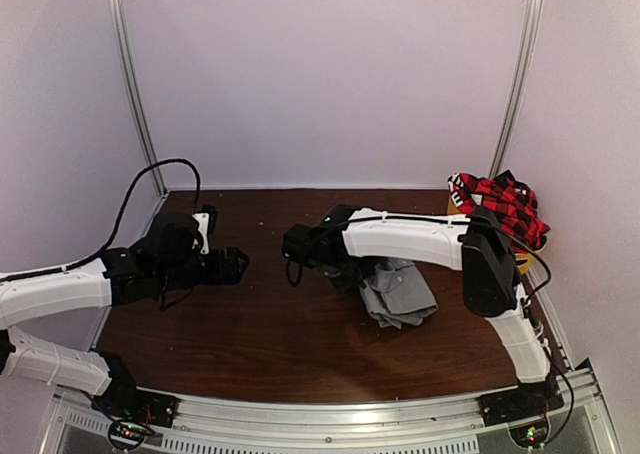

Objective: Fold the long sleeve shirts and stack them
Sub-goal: Turn over the square-folded shirt at the center of the board.

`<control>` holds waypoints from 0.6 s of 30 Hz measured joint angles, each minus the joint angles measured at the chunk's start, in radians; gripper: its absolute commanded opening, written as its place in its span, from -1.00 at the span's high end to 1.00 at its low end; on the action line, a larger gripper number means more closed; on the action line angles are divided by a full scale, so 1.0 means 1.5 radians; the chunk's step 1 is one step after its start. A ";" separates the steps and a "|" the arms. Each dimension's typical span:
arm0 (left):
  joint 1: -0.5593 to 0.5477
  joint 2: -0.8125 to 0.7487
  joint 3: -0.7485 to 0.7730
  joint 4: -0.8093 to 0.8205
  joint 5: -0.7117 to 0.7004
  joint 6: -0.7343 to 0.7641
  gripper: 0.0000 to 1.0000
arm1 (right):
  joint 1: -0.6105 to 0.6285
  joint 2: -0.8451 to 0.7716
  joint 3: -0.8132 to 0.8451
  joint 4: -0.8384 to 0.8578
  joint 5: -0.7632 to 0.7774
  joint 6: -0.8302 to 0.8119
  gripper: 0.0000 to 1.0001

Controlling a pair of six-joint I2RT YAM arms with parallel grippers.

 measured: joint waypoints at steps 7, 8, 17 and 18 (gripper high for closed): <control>0.000 -0.026 0.011 -0.028 -0.034 0.000 -0.73 | 0.107 0.078 0.104 0.018 -0.071 0.011 -0.12; 0.000 -0.033 0.011 -0.030 -0.039 0.000 -0.73 | 0.119 0.082 0.110 0.023 -0.079 0.013 -0.25; 0.000 -0.064 0.010 -0.046 -0.062 -0.002 -0.74 | 0.160 0.032 0.035 0.168 -0.212 -0.006 -0.73; 0.000 -0.064 0.009 -0.042 -0.060 -0.003 -0.74 | 0.159 0.005 0.001 0.188 -0.223 -0.009 -0.74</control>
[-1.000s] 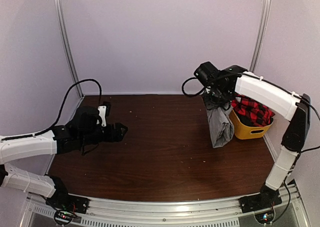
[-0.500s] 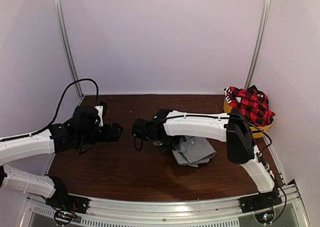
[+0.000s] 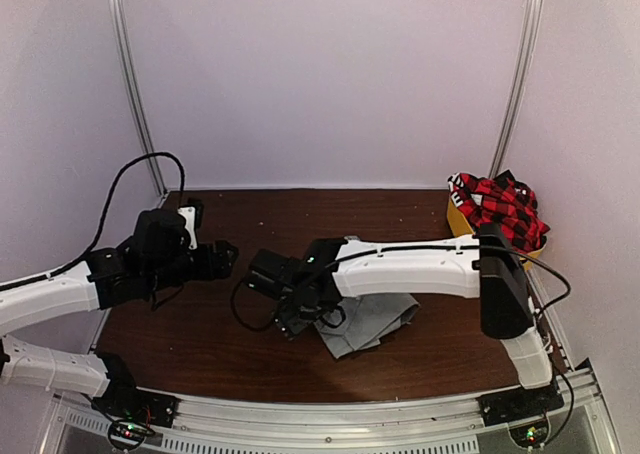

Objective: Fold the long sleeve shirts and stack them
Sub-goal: Turn over the square-folded shirt at the center of the board, then smooth out the square-folded shirt at the center of the board.

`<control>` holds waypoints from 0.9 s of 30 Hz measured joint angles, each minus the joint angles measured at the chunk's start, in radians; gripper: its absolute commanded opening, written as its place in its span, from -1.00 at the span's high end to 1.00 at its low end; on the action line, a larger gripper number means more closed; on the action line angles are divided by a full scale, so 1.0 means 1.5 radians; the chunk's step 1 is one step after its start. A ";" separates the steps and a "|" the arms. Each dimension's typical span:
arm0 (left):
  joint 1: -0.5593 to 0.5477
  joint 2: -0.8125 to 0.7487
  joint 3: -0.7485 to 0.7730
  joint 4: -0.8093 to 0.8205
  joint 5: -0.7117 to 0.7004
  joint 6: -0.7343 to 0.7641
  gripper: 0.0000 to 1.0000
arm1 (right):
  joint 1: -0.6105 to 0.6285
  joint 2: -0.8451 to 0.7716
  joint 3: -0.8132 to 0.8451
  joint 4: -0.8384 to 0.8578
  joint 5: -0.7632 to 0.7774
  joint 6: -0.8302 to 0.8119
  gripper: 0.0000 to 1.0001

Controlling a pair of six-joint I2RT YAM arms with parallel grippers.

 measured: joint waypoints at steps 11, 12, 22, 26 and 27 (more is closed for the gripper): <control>0.000 0.071 -0.079 0.150 0.149 -0.034 -0.71 | -0.156 -0.419 -0.409 0.250 -0.119 -0.009 -0.76; 0.000 0.084 -0.085 0.173 0.168 -0.039 -0.70 | -0.177 -0.439 -0.442 0.267 -0.125 -0.007 -0.75; -0.043 0.256 -0.091 0.352 0.295 -0.090 -0.58 | -0.306 -0.558 -0.693 0.367 -0.222 0.008 -0.72; -0.070 0.335 -0.065 0.389 0.317 -0.108 -0.43 | -0.335 -0.589 -0.751 0.409 -0.258 0.019 -0.73; -0.076 0.357 -0.054 0.396 0.323 -0.112 -0.37 | -0.340 -0.596 -0.767 0.420 -0.268 0.020 -0.73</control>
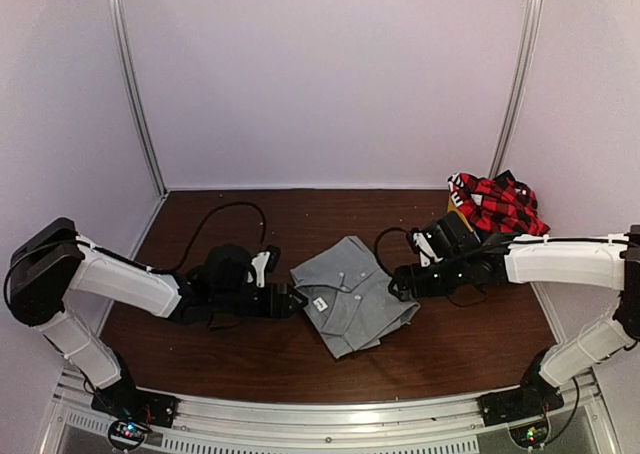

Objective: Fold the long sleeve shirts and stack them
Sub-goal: Smooth out the square-folded shirt at the center of the board.

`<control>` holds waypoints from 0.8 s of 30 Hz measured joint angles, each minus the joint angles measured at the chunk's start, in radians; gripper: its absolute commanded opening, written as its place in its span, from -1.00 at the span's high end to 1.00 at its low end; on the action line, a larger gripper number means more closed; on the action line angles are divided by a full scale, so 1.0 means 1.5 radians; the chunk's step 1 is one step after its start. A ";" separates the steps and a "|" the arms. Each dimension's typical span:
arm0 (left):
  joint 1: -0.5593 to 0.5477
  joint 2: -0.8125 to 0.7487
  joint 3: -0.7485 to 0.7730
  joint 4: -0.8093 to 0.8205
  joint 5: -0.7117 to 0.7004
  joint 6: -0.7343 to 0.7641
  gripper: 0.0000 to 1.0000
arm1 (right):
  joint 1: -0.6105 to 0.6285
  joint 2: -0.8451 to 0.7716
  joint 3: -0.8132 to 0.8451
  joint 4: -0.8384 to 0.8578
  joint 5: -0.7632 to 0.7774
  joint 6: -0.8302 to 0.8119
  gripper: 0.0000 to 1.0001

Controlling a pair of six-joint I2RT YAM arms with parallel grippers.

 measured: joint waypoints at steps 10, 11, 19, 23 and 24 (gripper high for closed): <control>-0.017 0.156 0.081 0.055 0.029 -0.030 0.30 | -0.013 -0.024 -0.107 0.080 -0.087 0.015 -0.64; -0.017 0.167 0.085 0.058 0.029 -0.032 0.34 | -0.013 -0.026 -0.113 0.083 -0.091 0.015 -0.64; -0.017 0.203 0.107 0.059 0.031 -0.033 0.69 | -0.013 -0.100 -0.162 0.083 -0.085 0.011 -0.66; -0.017 0.203 0.112 0.058 0.030 -0.028 0.82 | -0.013 -0.143 -0.189 0.078 -0.060 0.013 -0.61; -0.017 0.203 0.112 0.058 0.028 -0.026 0.86 | -0.013 -0.144 -0.192 0.076 -0.056 0.014 -0.60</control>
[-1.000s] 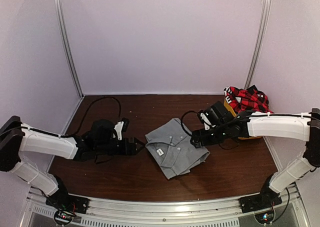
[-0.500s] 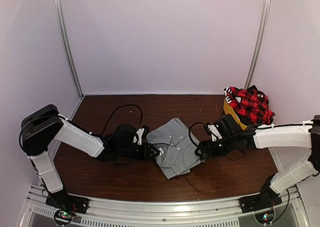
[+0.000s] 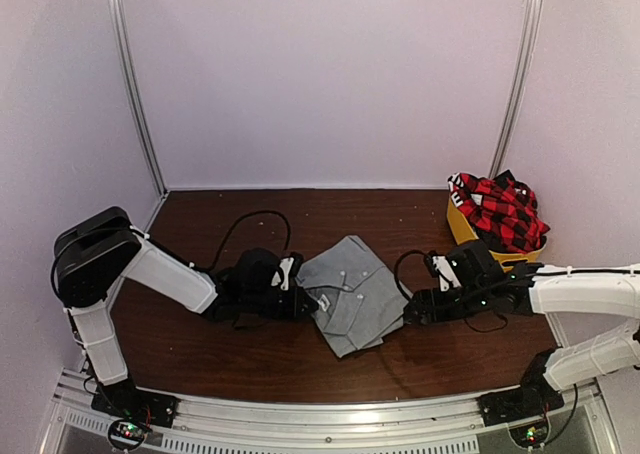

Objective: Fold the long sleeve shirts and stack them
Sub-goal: Smooth out the square-folded shirt at the center of the board.

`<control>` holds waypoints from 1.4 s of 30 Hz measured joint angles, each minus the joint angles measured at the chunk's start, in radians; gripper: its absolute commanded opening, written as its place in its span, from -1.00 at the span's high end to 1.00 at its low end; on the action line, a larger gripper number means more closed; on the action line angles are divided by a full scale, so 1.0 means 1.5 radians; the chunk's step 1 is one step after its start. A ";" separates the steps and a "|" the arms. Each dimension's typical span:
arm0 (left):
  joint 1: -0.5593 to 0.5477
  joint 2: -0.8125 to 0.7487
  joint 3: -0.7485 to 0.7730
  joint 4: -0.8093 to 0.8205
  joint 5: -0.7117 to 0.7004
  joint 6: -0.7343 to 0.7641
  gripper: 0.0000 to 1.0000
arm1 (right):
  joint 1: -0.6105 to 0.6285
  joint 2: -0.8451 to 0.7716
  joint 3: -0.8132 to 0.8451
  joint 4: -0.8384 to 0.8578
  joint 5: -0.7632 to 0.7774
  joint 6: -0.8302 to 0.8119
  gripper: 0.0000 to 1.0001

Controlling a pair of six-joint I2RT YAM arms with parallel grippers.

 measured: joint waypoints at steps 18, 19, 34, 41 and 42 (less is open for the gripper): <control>0.000 0.000 0.000 -0.016 -0.020 0.032 1.00 | 0.000 0.053 -0.077 0.092 0.071 0.018 -0.48; 0.000 -0.001 0.001 -0.019 -0.021 0.035 1.00 | 0.000 0.056 -0.082 0.106 0.078 0.019 -0.48; 0.000 -0.004 0.001 -0.040 -0.030 0.058 1.00 | -0.001 0.063 -0.132 0.254 0.101 0.036 -0.47; 0.001 -0.017 0.001 -0.065 -0.035 0.073 1.00 | -0.001 0.070 -0.134 0.258 0.174 0.048 -0.44; 0.002 -0.021 0.001 -0.071 -0.035 0.075 1.00 | -0.001 0.070 -0.134 0.256 0.182 0.050 -0.44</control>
